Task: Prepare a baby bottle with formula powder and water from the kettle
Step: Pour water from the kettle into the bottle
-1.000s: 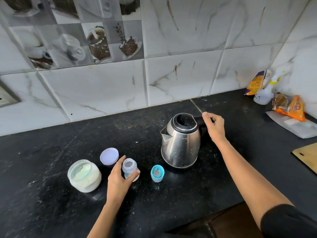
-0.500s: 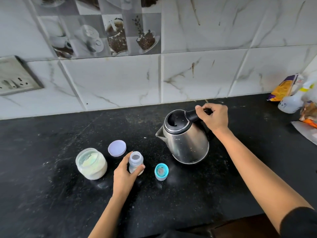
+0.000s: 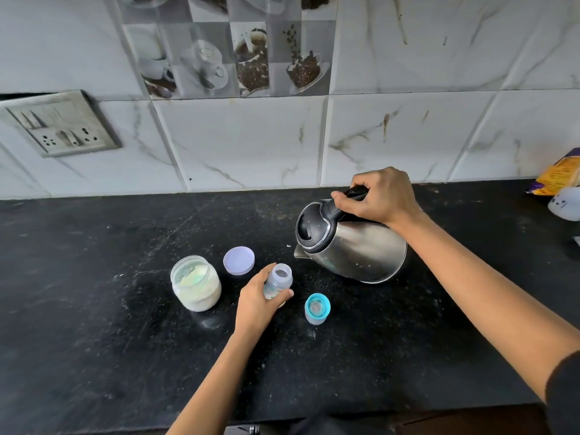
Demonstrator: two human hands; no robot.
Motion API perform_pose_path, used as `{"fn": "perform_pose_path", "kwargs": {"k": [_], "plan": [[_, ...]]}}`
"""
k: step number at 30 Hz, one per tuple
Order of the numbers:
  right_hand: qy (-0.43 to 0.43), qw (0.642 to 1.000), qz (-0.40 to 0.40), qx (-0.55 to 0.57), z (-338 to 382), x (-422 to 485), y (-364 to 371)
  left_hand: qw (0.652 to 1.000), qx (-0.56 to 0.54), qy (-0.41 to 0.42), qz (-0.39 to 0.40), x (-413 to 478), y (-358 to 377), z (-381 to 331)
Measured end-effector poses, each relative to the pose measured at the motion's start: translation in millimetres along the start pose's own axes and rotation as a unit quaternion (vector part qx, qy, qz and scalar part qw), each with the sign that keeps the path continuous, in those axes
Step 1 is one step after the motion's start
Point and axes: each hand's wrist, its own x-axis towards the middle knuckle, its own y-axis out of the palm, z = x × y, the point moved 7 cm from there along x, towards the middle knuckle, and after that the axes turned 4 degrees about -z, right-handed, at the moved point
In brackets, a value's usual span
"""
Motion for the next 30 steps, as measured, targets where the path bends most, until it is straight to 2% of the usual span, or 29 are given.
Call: {"fn": "perform_pose_path", "kwargs": {"k": [11, 30], "plan": [[-0.12, 0.99, 0.054, -0.056, 45, 16, 8, 1.0, 0.017, 0.003, 0.012, 6, 4, -7], [-0.198, 0.969, 0.11, -0.095, 71, 33, 17, 1.0, 0.025, -0.004, 0.017, 11, 7, -7]]}}
